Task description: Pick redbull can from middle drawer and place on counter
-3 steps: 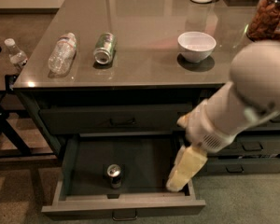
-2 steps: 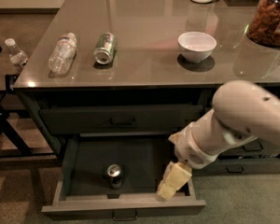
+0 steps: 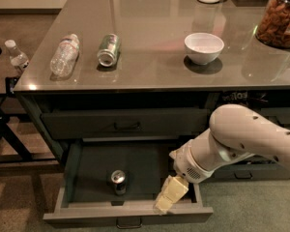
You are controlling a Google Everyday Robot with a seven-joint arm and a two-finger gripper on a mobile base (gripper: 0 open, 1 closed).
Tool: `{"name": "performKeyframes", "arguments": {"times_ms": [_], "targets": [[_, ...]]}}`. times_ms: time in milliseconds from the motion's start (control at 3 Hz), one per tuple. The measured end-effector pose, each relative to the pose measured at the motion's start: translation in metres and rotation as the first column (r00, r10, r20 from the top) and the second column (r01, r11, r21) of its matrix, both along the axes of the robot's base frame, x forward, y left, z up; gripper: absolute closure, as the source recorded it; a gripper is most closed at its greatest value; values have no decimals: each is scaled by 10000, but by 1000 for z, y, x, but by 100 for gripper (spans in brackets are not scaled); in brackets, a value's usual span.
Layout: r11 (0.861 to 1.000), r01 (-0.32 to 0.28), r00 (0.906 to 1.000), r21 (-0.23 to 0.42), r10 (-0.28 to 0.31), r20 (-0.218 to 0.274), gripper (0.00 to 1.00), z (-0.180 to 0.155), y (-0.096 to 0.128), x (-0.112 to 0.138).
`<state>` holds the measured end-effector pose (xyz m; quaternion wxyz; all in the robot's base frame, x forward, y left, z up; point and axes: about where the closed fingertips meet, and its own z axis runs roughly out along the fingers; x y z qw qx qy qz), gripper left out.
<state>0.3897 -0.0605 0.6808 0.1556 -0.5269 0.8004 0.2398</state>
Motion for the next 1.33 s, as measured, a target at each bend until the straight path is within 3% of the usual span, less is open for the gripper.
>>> {"name": "performKeyframes", "arguments": {"times_ms": [333,667,1000,1333], "targets": [[9998,-55,9999,186,58,-141,0,-9,4,-3],[9945,-206,9991,1028,242,-336,0,-46,29,-6],[9807,-130,9993,1950,195,-313,0,-92,60,11],[9807,-130,9993,1951,194,-313,0,-92,60,11]]}}
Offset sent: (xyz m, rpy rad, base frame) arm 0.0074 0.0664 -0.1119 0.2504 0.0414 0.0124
